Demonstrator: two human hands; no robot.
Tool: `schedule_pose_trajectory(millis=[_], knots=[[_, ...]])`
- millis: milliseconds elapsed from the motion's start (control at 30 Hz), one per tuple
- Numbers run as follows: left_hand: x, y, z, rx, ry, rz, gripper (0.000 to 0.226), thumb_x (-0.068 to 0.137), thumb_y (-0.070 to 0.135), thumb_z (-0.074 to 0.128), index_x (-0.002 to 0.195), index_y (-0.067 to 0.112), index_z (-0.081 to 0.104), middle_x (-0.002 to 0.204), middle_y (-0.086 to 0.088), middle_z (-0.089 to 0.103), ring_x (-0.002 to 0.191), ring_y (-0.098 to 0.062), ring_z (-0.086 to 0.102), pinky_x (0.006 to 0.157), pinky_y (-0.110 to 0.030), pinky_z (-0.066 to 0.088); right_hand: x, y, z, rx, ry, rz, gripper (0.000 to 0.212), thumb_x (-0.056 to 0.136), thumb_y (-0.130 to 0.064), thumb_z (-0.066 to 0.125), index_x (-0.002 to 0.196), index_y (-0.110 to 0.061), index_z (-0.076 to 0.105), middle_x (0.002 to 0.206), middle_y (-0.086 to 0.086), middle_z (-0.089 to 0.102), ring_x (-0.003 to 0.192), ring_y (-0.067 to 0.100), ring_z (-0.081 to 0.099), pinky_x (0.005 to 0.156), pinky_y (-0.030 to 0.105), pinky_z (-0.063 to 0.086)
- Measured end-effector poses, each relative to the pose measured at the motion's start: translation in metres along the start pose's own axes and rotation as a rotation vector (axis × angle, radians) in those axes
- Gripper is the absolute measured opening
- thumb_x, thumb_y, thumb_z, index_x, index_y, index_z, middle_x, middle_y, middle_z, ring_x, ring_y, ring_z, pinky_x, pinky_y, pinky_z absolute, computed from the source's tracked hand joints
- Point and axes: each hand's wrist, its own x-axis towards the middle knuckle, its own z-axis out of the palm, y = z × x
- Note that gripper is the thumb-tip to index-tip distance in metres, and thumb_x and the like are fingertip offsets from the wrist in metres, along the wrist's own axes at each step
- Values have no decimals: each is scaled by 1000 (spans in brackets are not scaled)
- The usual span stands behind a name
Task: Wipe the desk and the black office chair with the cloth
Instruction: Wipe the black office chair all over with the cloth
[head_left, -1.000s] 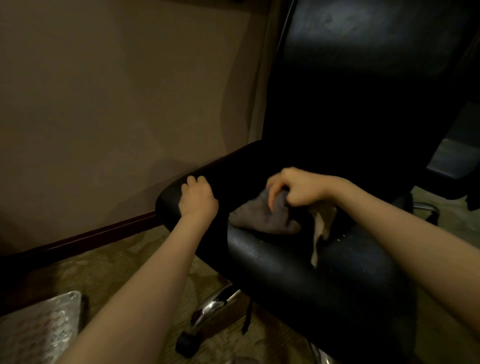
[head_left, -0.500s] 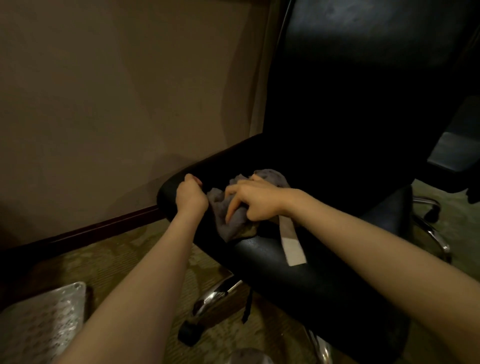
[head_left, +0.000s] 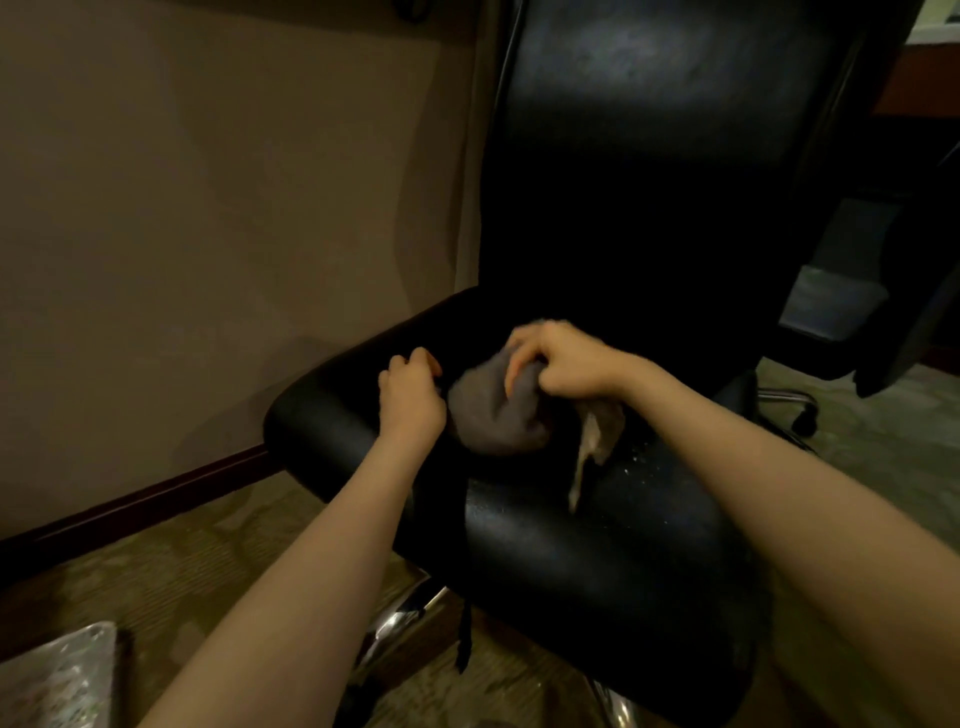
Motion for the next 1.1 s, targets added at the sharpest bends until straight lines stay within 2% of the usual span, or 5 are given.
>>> schedule_pose_trajectory(millis=[133,333,833,967,1100], knots=[[12,0,12,-72,-198,-155,28,86,16,64,111,7,55,120,-16,57,113,-32,54,92,-37,44,47,26,18,-147,311,201,38,82,-7,48,106,-29,69,121,2,52,114,26,48,96,41,38],[23,-10,17,-103,-186,-187,18,83,17,68,89,14,52,112,-14,62,106,-27,58,86,-30,44,65,30,52,-270,9,189,48,89,-17,50,131,-41,49,131,2,42,121,28,40,95,41,34],[4,25,8,33,-244,-15,19,85,7,56,104,7,60,113,-16,58,107,-34,56,83,-36,47,-18,44,-4,-39,-184,88,45,75,12,45,101,-14,71,104,7,63,87,19,56,67,22,46],[12,22,14,39,-337,-84,21,83,15,66,103,7,64,112,-14,61,105,-31,58,86,-37,48,28,71,-6,-49,236,206,44,83,2,48,115,-20,67,121,9,57,112,28,53,91,36,44],[14,20,21,93,-316,-63,24,84,17,66,105,7,64,114,-16,61,109,-34,57,90,-39,47,68,89,28,-273,77,374,46,94,-18,47,137,-35,44,142,5,35,127,31,37,101,46,29]])
